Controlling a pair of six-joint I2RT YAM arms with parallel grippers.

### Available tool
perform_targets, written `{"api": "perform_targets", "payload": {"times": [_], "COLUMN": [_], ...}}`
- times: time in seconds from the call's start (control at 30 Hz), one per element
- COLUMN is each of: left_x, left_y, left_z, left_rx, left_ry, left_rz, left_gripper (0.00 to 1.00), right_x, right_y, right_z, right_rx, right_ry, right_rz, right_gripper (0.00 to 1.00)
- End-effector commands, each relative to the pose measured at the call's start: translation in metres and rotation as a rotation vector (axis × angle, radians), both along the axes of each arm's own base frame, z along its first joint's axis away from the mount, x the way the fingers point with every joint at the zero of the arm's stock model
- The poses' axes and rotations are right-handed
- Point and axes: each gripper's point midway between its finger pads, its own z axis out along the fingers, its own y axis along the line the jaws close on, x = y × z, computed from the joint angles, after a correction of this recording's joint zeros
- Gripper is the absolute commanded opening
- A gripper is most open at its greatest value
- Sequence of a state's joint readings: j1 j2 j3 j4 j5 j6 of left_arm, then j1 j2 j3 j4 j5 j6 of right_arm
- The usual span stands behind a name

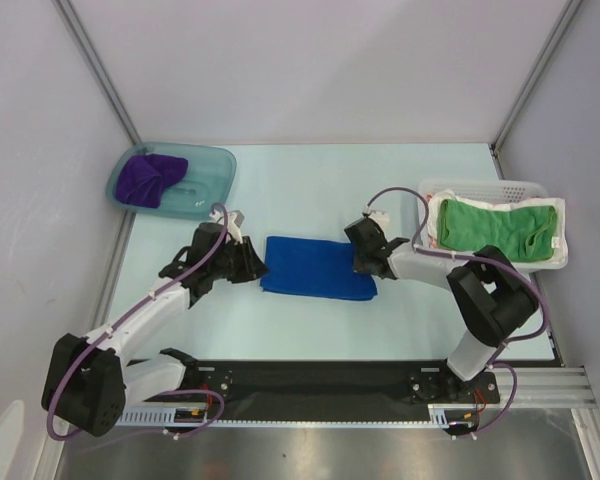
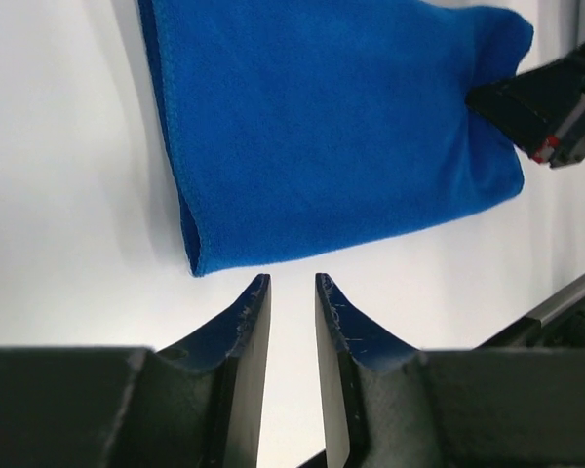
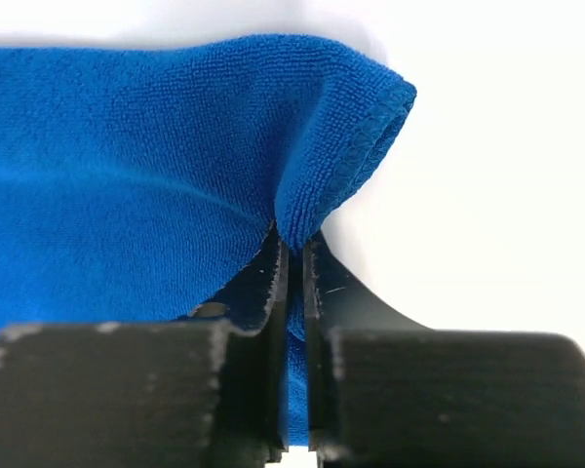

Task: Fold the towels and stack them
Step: Neatly place the folded towel into the bin

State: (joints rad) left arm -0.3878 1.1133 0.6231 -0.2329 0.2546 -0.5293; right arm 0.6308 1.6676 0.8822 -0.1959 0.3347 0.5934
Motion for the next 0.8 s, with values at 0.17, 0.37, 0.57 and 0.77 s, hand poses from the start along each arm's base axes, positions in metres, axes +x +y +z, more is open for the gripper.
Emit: {"api": "perform_targets", "payload": {"times": [0.17, 0.37, 0.57, 0.77], "left_x": [0.003, -0.001, -0.006, -0.01], "left_y": [-0.003, -0.006, -0.01, -0.014], "left_z": [0.046, 0.036, 0.039, 0.042], "left_rx": [0.013, 0.016, -0.008, -0.035], "left_ry": [-0.131, -0.108, -0.116, -0.123], "left_rz": [-0.099, -0.156, -0.182, -0.198], "left_gripper": [0.27, 0.22, 0.21, 0.2], "right_x": [0.008, 0.052, 0.079, 0.075], "right_y": [-0.075, -0.097, -0.134, -0.183], "right_z": [0.04, 0.123, 0.166, 0.187], "right_rx": [-0.626, -0.86, -0.877, -0.892], "right_ry": [0.009, -0.147, -0.187, -0.165], "right_rz": [-0.092, -0.183, -0.249, -0.342], "right_gripper": [0.0, 0.0, 0.0, 0.0]}}
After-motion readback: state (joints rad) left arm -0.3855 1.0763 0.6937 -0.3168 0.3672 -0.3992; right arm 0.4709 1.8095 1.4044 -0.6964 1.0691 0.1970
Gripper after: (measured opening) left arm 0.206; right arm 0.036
